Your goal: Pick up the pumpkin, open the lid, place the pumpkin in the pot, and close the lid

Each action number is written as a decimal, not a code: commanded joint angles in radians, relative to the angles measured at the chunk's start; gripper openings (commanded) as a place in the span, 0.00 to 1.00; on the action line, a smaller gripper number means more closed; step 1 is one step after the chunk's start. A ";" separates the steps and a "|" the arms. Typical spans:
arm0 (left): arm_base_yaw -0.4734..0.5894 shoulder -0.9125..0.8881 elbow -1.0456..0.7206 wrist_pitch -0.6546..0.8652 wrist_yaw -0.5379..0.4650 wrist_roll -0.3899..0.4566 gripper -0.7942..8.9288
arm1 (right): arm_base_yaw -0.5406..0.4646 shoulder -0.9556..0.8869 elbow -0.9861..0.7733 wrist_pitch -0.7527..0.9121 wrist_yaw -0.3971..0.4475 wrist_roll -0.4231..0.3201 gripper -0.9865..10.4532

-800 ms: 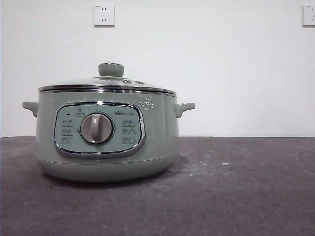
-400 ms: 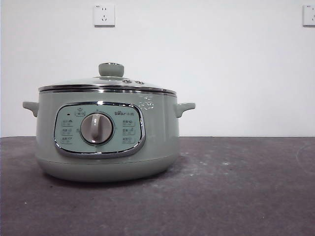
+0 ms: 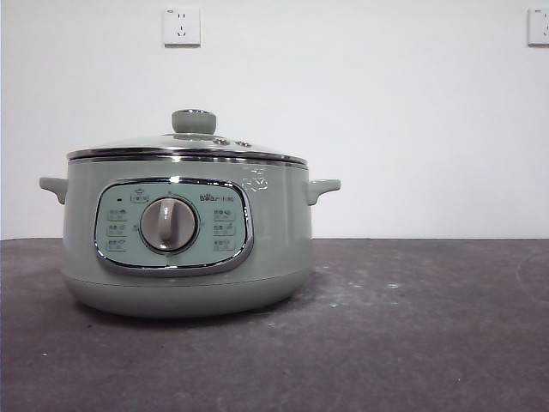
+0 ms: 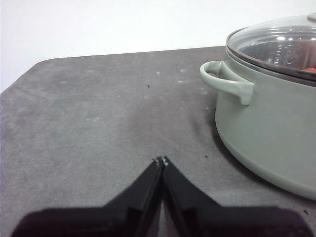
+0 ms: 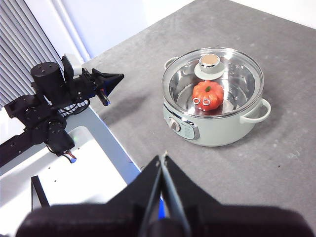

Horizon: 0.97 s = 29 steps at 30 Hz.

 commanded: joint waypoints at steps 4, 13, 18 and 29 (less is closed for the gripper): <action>0.003 -0.002 -0.015 0.003 0.000 -0.010 0.08 | 0.002 -0.003 0.000 -0.011 -0.003 0.008 0.09; 0.003 -0.002 -0.015 0.003 0.000 -0.010 0.08 | -0.085 -0.034 -0.001 -0.006 0.010 -0.116 0.09; 0.003 -0.002 -0.015 0.003 0.000 -0.010 0.08 | -0.368 -0.100 -0.005 0.021 0.016 -0.133 0.09; 0.003 -0.002 -0.015 0.003 0.000 -0.010 0.08 | -0.664 -0.375 -0.367 0.374 0.015 -0.138 0.09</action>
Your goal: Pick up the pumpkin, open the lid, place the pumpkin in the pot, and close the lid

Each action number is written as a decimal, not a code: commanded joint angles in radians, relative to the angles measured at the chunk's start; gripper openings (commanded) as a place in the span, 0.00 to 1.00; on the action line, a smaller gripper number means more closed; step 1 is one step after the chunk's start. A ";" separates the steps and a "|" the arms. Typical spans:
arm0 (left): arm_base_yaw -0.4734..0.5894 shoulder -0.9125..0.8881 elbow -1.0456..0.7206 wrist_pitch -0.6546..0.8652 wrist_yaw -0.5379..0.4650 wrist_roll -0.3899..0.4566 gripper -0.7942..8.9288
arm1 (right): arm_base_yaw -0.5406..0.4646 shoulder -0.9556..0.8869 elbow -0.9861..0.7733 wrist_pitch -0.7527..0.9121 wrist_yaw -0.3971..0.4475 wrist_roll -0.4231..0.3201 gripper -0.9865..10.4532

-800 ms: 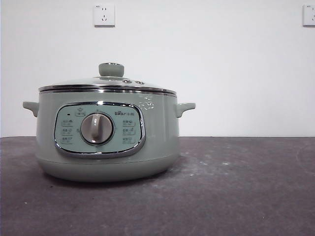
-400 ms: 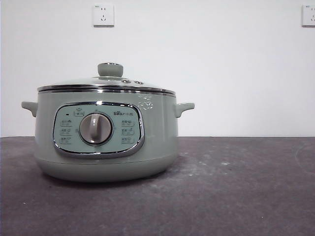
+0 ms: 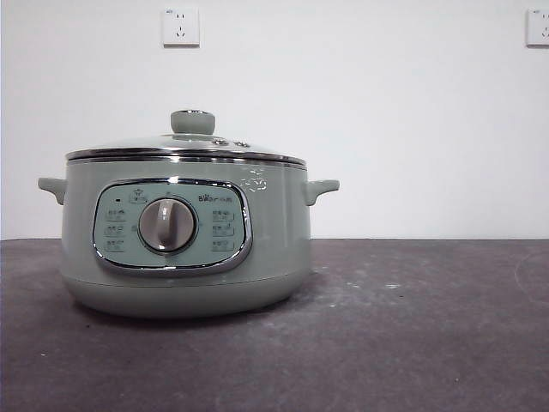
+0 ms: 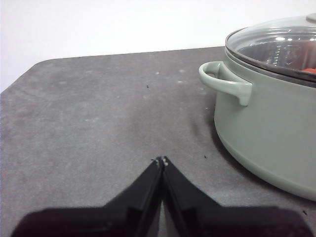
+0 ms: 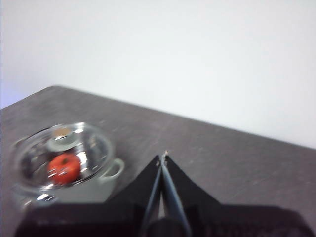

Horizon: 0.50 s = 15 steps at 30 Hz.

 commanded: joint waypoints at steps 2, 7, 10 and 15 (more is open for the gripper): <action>0.003 -0.002 -0.015 0.003 0.000 -0.010 0.08 | -0.055 -0.103 -0.248 0.176 -0.001 0.081 0.09; 0.003 -0.002 -0.015 0.003 0.000 -0.010 0.08 | -0.093 -0.233 -0.589 0.463 -0.001 0.143 0.09; 0.003 -0.002 -0.015 0.003 0.000 -0.010 0.08 | -0.096 -0.299 -0.783 0.636 -0.001 0.154 0.09; 0.003 -0.002 -0.015 0.003 0.000 -0.010 0.08 | -0.095 -0.384 -1.066 0.868 0.002 0.159 0.09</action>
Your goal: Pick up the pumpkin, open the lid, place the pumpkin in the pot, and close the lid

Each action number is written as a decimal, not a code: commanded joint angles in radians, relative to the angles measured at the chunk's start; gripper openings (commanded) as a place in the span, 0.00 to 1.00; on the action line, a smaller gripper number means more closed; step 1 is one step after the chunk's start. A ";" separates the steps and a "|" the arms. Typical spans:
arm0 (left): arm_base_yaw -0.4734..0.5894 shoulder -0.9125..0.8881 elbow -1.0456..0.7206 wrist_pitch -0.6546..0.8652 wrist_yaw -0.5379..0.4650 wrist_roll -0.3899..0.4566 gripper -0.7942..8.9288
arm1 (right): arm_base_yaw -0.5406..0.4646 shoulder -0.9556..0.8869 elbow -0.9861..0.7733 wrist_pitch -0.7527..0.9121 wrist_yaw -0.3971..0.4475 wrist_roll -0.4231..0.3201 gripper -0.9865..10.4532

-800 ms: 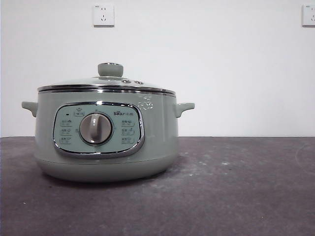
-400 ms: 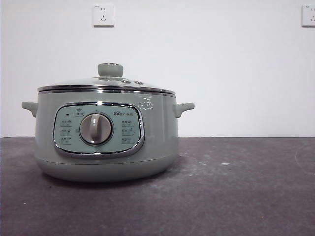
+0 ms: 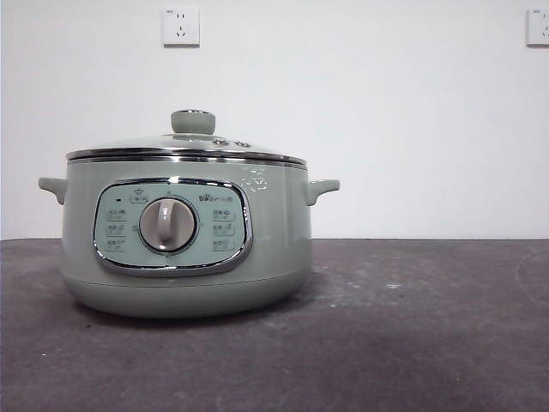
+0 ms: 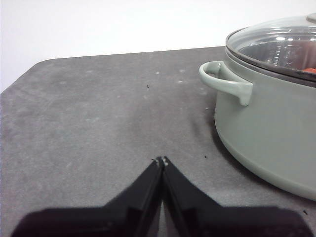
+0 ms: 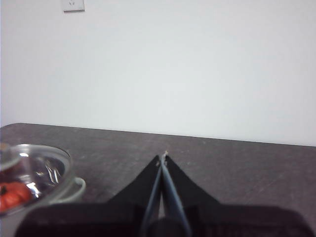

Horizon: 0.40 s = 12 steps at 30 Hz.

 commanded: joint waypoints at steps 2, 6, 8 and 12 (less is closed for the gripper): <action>0.003 -0.002 -0.015 0.003 0.000 -0.010 0.08 | -0.001 -0.053 -0.209 0.145 0.002 0.017 0.09; 0.003 -0.002 -0.015 0.003 0.000 -0.010 0.08 | 0.006 -0.099 -0.351 0.234 0.007 0.017 0.09; 0.003 -0.002 -0.015 0.003 0.000 -0.010 0.08 | 0.012 -0.121 -0.398 0.248 0.007 0.017 0.09; 0.003 -0.002 -0.015 0.003 0.000 -0.010 0.08 | 0.020 -0.158 -0.459 0.245 0.007 0.018 0.09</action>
